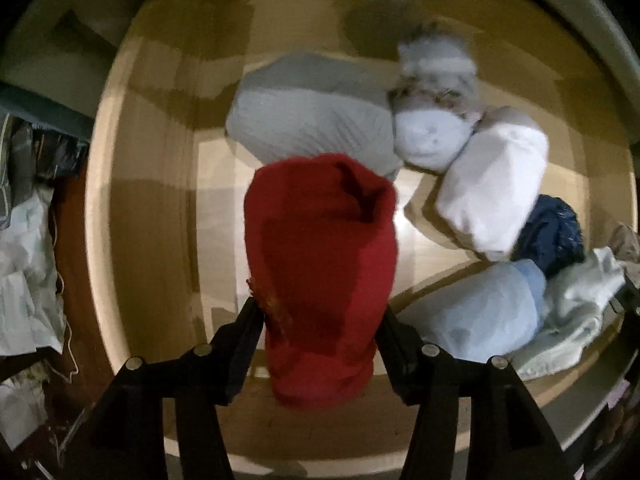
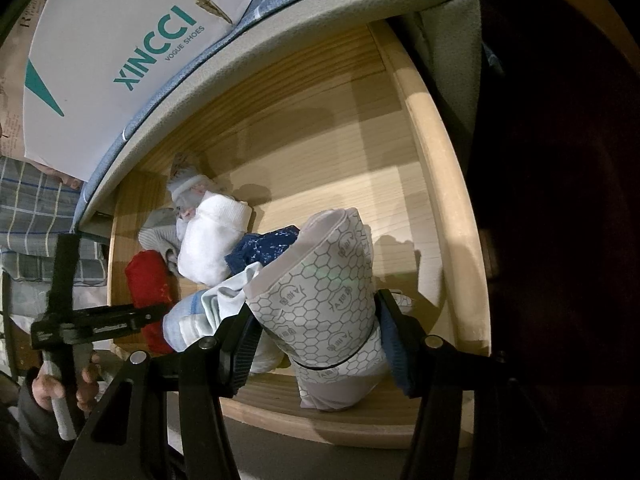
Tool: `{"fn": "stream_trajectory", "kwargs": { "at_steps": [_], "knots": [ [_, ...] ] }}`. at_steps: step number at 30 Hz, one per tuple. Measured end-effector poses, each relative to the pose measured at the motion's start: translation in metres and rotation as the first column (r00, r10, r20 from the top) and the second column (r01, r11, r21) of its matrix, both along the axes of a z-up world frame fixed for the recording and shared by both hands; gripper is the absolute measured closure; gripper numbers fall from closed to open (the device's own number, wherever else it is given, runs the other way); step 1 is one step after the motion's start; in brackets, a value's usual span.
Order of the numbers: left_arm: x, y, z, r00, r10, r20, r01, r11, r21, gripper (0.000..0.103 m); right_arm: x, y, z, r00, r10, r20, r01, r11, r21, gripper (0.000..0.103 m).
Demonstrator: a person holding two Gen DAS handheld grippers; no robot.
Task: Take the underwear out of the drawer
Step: 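Lift the red sock up out of the drawer with the left gripper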
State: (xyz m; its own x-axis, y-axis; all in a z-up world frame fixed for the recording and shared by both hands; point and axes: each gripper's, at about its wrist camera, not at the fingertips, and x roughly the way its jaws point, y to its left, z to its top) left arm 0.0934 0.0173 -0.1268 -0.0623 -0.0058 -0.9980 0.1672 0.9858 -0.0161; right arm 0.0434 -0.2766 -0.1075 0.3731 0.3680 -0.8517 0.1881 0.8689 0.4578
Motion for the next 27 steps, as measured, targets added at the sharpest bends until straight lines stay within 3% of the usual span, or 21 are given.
{"fn": "stream_trajectory", "kwargs": {
  "at_steps": [10,11,13,15,27],
  "knots": [
    [0.008,0.005,-0.003,0.999,-0.033,-0.023,0.033,0.999,0.016,0.047,0.000,0.000,-0.001,1.000,0.001,-0.002,-0.001,1.000,-0.001,0.049],
    [0.013,0.009,-0.006,0.999,-0.031,-0.024,0.032,0.999,0.013,0.048,0.000,0.000,-0.001,1.000,0.000,-0.001,0.000,1.000,0.000,0.049],
    [0.012,0.012,-0.005,0.999,-0.030,-0.025,0.030,1.000,0.008,0.061,0.000,0.000,0.000,1.000,0.000,-0.002,0.000,1.000,-0.001,0.049],
    [0.011,0.002,-0.001,0.999,-0.025,-0.022,0.025,1.000,0.005,0.064,0.000,0.000,-0.001,1.000,0.001,-0.002,-0.001,1.000,-0.001,0.049],
    [-0.004,0.000,0.040,0.994,-0.055,0.095,0.054,0.998,0.018,0.068,0.002,0.003,0.001,1.000,0.015,-0.004,-0.015,1.000,-0.024,0.049]
  ]
}}
